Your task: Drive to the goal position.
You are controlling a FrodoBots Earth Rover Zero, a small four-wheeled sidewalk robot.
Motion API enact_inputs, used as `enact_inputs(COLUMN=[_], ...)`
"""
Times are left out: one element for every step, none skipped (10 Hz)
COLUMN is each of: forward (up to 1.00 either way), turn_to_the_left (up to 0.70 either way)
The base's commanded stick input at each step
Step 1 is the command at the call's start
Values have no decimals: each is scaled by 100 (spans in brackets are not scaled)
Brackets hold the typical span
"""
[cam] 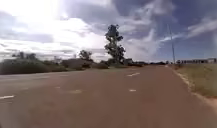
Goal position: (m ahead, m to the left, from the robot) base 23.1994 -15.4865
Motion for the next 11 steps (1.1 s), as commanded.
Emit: enact_inputs(forward=[100,100,100,100,100,100,100,100,100,100,100], turn_to_the_left=[-40,-40,-40,-40,-38,-35,-32,-30,-27,-25,-22])
